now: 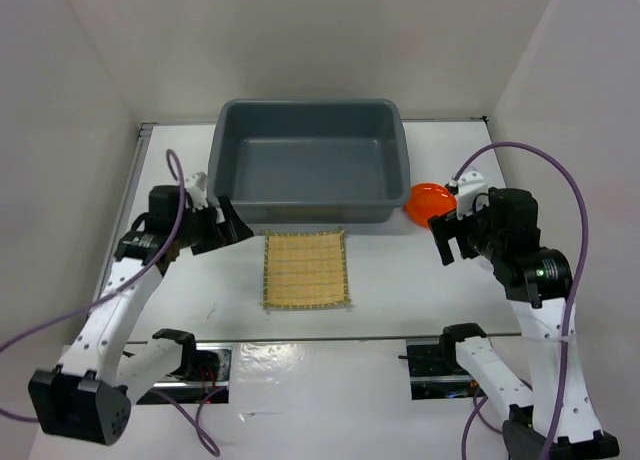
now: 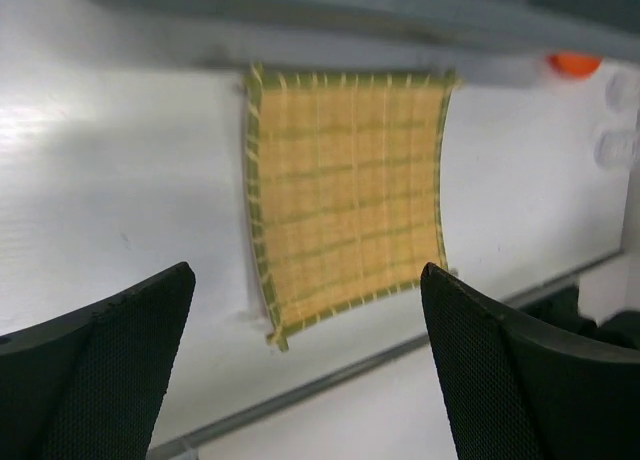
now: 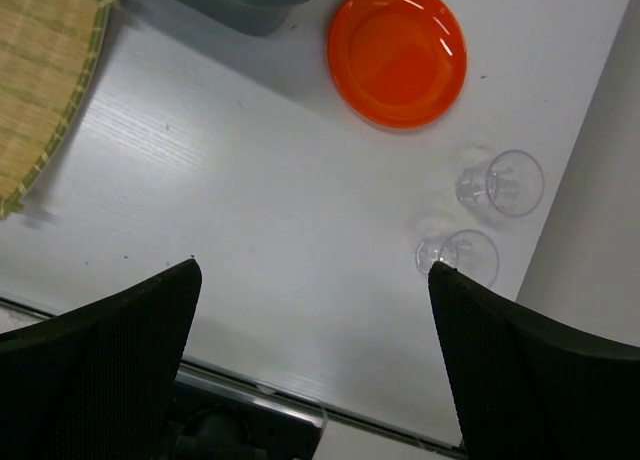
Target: Place the mixed dishes into the plastic bin
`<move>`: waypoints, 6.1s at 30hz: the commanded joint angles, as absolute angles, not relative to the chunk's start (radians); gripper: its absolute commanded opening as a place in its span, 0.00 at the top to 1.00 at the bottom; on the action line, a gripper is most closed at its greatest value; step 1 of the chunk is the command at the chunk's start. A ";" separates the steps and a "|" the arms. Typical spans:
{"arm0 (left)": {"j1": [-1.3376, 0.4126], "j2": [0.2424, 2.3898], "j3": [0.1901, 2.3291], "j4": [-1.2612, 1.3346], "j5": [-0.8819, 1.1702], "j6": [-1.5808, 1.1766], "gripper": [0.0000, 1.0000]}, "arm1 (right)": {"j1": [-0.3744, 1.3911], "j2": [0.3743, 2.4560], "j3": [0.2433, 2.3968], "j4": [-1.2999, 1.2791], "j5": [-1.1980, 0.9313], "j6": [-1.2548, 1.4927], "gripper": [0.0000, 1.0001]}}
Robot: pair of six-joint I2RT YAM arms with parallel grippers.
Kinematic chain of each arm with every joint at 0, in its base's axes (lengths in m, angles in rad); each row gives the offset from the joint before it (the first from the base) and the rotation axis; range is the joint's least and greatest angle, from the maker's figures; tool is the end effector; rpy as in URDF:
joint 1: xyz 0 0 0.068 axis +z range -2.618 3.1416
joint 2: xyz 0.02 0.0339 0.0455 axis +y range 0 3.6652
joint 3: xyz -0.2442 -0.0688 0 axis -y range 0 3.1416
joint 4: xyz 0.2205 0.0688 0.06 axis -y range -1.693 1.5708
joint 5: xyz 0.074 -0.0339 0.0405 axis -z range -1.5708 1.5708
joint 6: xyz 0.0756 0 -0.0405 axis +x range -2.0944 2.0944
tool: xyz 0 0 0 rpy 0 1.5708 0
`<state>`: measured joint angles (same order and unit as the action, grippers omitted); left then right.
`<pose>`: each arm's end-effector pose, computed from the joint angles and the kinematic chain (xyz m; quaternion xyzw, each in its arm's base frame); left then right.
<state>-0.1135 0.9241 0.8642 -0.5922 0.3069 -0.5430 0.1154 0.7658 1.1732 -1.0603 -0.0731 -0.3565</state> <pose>0.2087 -0.0468 0.2664 -0.1226 0.8799 -0.2709 0.3706 0.1397 0.0218 0.3345 -0.2252 0.8673 -0.0207 0.4434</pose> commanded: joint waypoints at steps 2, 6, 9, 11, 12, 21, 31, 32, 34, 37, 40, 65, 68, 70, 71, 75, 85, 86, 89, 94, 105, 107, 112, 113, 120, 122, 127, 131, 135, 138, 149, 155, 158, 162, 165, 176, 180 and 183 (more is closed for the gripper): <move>-0.195 1.093 0.810 -0.525 0.426 -0.641 0.00 | 0.133 0.795 1.143 -1.026 -0.146 -0.503 0.02; -0.314 1.189 0.801 -0.496 0.298 -0.705 0.00 | 0.152 0.827 1.132 -0.947 -0.167 -0.551 0.02; -0.314 1.178 0.715 -0.411 0.310 -0.778 0.00 | 0.175 0.863 1.132 -0.913 -0.199 -0.586 0.02; -0.314 1.178 0.649 -0.289 0.406 -0.814 0.00 | 0.190 0.874 1.118 -0.865 -0.190 -0.577 0.02; -0.314 1.201 0.617 -0.252 0.429 -0.831 0.00 | 0.199 0.874 1.108 -0.856 -0.190 -0.577 0.02; -0.314 1.397 0.505 -0.094 0.460 -0.815 0.00 | 0.391 0.995 1.017 -0.796 -0.408 -0.664 0.30; -0.314 1.514 0.453 0.092 0.541 -0.804 0.04 | 0.687 1.152 0.865 -0.625 -0.227 -0.663 0.98; -0.314 1.503 0.440 0.103 0.541 -0.804 0.04 | 0.687 1.181 0.835 -0.602 -0.227 -0.663 1.00; -0.314 1.493 0.430 0.113 0.541 -0.804 0.06 | 0.687 1.215 0.819 -0.540 -0.236 -0.647 1.00; -0.314 1.468 0.405 0.123 0.541 -0.813 0.08 | 0.687 1.276 0.798 -0.490 -0.296 -0.647 1.00; -0.314 1.447 0.384 0.123 0.551 -0.813 0.08 | 0.687 1.333 0.761 -0.430 -0.305 -0.657 1.00; -0.314 1.496 0.373 0.274 0.669 -0.833 0.08 | 0.696 1.514 0.775 -0.370 -0.282 -0.684 1.00; -0.314 1.516 0.385 0.307 0.704 -0.856 0.12 | 0.696 1.532 0.775 -0.370 -0.273 -0.698 1.00; -0.324 1.548 0.396 0.327 0.739 -0.856 0.20 | 0.696 1.532 0.775 -0.370 -0.273 -0.709 1.00; -0.324 1.557 0.408 0.327 0.753 -0.856 0.24 | 0.696 1.532 0.784 -0.370 -0.273 -0.709 1.00; -0.333 1.601 0.431 0.327 0.837 -0.847 0.52 | 0.706 1.542 0.793 -0.370 -0.284 -0.699 1.00; -0.376 1.415 0.627 -0.194 0.833 -0.642 1.00 | 0.706 1.346 0.834 -0.434 -0.259 -0.600 1.00; -0.376 1.381 0.670 -0.248 0.833 -0.626 1.00 | 0.706 1.312 0.848 -0.478 -0.241 -0.577 1.00; -0.376 1.263 0.728 -0.415 0.879 -0.588 1.00 | 0.706 1.134 0.888 -0.514 -0.117 -0.468 1.00; -0.376 1.088 0.836 -0.493 0.968 -0.632 1.00 | 0.706 0.711 0.807 -0.376 0.191 -0.310 0.75; -0.279 1.371 1.348 -0.288 1.075 -0.945 1.00 | 0.594 0.494 0.641 -0.437 0.416 -0.301 0.65; -0.240 1.508 1.498 -0.298 1.062 -0.954 1.00 | 0.594 0.485 0.620 -0.411 0.416 -0.301 0.62; -0.190 1.890 1.846 -0.446 1.051 -0.842 1.00 | 0.594 0.485 0.601 -0.402 0.434 -0.310 0.56; -0.190 1.946 1.908 -0.481 1.039 -0.813 1.00 | 0.594 0.474 0.601 -0.402 0.434 -0.310 0.56; -0.202 2.406 2.469 -0.742 0.982 -0.730 1.00 | 0.584 0.465 0.601 -0.402 0.434 -0.319 0.53; -0.215 2.580 2.790 -0.861 0.969 -0.730 1.00 | 0.584 0.465 0.601 -0.402 0.434 -0.319 0.52; -0.238 2.858 3.139 -0.876 1.026 -0.854 1.00 | 0.575 0.465 0.601 -0.402 0.425 -0.319 0.52; -0.264 2.924 3.139 -0.900 1.035 -0.854 1.00 | 0.566 0.465 0.592 -0.402 0.425 -0.319 0.52; -0.273 2.964 3.139 -0.948 0.991 -0.824 1.00 | 0.566 0.465 0.592 -0.402 0.425 -0.319 0.50; -0.273 2.973 3.139 -0.994 0.956 -0.801 1.00 | 0.566 0.465 0.592 -0.402 0.425 -0.319 0.48; -0.253 2.950 3.139 -1.248 0.747 -0.669 0.06 | 0.566 0.483 0.583 -0.402 0.416 -0.319 0.24; -0.244 2.777 3.139 -1.299 0.502 -0.632 0.00 | 0.557 0.517 0.583 -0.402 0.390 -0.319 0.10; -0.244 2.622 3.139 -1.299 0.341 -0.612 0.00 | 0.557 0.561 0.583 -0.399 0.400 -0.399 0.09; -0.244 2.397 3.035 -1.299 0.096 -0.526 0.00 | 0.535 0.647 0.554 -0.399 0.408 -0.581 0.17; -0.270 2.220 2.898 -1.299 -0.021 -0.471 0.00 | 0.451 0.678 0.531 -0.376 0.352 -0.719 0.18; -0.281 1.597 2.197 -1.198 -0.264 -0.505 0.00 | 0.132 1.150 0.742 -0.443 0.128 -0.692 0.02; -0.256 1.280 1.759 -1.056 -0.196 -0.569 0.00 | 0.085 1.239 0.744 -0.423 0.006 -0.765 0.02; -0.247 1.092 1.577 -1.009 -0.196 -0.627 0.00 | 0.008 1.336 0.767 -0.404 -0.095 -0.814 0.02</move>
